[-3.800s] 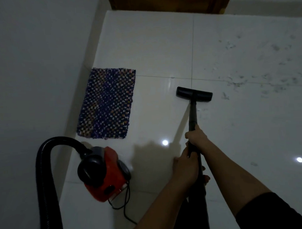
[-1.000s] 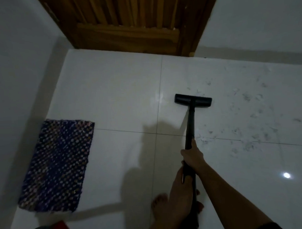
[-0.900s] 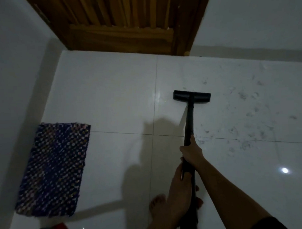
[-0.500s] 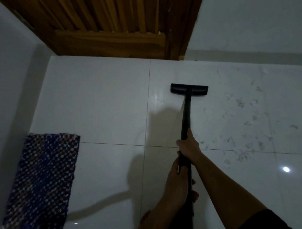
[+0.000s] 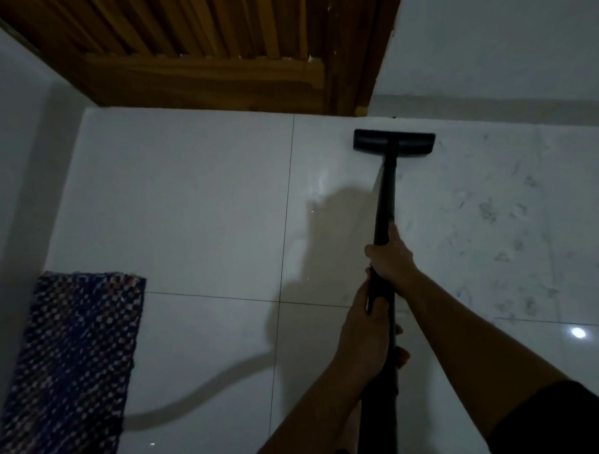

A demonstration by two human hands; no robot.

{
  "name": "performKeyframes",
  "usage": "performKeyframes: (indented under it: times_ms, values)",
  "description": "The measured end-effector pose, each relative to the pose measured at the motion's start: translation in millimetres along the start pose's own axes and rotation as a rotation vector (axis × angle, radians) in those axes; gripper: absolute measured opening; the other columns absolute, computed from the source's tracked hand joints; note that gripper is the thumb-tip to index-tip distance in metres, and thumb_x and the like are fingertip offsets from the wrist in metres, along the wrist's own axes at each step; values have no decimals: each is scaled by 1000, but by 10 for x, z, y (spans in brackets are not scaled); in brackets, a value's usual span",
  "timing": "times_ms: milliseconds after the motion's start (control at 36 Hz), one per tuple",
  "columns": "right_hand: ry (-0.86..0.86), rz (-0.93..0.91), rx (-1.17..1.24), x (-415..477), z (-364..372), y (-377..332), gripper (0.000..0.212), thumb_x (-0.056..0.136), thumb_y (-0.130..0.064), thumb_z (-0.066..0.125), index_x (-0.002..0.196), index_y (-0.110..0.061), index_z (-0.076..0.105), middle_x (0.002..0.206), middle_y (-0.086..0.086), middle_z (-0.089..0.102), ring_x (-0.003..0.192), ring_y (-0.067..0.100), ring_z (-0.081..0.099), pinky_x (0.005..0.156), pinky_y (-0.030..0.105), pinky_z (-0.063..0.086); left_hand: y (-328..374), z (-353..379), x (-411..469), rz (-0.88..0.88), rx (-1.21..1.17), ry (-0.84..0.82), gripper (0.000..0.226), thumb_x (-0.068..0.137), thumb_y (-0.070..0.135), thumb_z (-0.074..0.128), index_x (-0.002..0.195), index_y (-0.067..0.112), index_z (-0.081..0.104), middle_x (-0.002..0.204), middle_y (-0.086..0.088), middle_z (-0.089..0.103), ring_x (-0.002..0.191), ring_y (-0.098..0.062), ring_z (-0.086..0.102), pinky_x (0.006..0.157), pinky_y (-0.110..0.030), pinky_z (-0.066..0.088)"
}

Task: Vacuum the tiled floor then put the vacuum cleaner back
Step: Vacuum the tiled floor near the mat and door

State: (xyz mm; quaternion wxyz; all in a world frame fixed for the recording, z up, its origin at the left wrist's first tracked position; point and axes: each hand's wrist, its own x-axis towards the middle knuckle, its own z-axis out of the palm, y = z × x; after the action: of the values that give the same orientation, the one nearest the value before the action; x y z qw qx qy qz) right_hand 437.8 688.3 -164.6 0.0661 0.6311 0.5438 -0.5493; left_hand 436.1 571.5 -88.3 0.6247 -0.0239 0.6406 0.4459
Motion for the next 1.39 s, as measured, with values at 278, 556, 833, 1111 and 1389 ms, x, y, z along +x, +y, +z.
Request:
performKeyframes:
  times_ms: [278,556,833,1111,1389]
  values:
    - [-14,0,28,215,-23,-82,77,93,-7,49,154,-32,10,119,19,57,55,19,54,47,26,45,111,43,189,18,9,11,38,102,27,33,139,29,38,81,-9,51,51,-14,50,36,-18,44]
    - [3,42,68,-170,23,153,77,92,-4,49,153,-33,11,110,18,55,53,19,53,44,26,44,-154,6,-159,-24,13,-4,39,101,29,34,139,33,40,80,-8,53,51,-15,51,37,-18,43]
    - [-7,33,-27,-836,288,616,73,92,-7,50,153,-26,14,105,17,56,56,18,53,42,22,40,-671,-186,-777,-24,63,-5,38,102,27,31,140,29,38,83,-8,53,59,-14,53,42,-20,46]
    - [-70,46,20,-1620,815,1131,73,92,-4,48,152,-27,14,83,12,52,52,20,52,42,25,41,-1306,-583,-1539,39,98,12,36,103,25,28,137,26,41,83,-13,53,53,-14,50,36,-15,41]
    - [-189,20,9,-2261,1404,1662,81,91,-7,49,154,-33,5,105,22,58,58,22,54,49,29,46,-2064,-888,-2120,-38,16,166,37,100,32,33,136,33,42,77,-8,54,50,-16,52,43,-24,43]
